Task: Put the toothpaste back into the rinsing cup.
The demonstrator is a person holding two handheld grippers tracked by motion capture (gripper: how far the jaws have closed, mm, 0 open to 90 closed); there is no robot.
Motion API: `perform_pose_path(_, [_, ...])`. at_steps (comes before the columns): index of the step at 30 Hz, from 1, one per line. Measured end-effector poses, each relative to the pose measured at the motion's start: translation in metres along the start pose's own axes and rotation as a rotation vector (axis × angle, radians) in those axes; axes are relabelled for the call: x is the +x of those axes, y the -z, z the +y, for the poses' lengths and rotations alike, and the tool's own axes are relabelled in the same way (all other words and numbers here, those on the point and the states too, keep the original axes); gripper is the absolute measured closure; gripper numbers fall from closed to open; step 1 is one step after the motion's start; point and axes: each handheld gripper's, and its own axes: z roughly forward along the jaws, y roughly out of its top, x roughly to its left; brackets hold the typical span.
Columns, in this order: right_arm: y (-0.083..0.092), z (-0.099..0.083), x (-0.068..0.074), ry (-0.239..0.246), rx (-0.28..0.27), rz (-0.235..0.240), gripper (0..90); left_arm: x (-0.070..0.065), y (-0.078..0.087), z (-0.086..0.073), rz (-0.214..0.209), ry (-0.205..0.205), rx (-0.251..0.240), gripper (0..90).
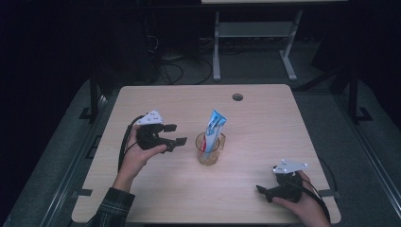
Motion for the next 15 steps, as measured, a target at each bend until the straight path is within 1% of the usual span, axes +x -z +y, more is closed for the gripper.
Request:
perform_pose_path(3, [0.0,0.0,0.0,0.0,0.001,0.0,0.5,0.0,0.007,-0.005,0.014,-0.002,0.005,26.8])
perform_pose_path(6, [0.0,0.0,0.0,0.0,0.0,0.0,0.5,-0.002,0.014,-0.012,0.024,0.005,0.011,26.8])
perform_pose_path(11, [0.0,0.0,0.0,-0.003,-0.001,0.001,0.5,-0.002,0.021,-0.027,0.037,0.011,0.035,26.8])
perform_pose_path(15, [0.0,0.0,0.0,0.0,0.001,0.0,0.5,-0.002,0.024,-0.039,0.05,0.025,0.051,26.5])
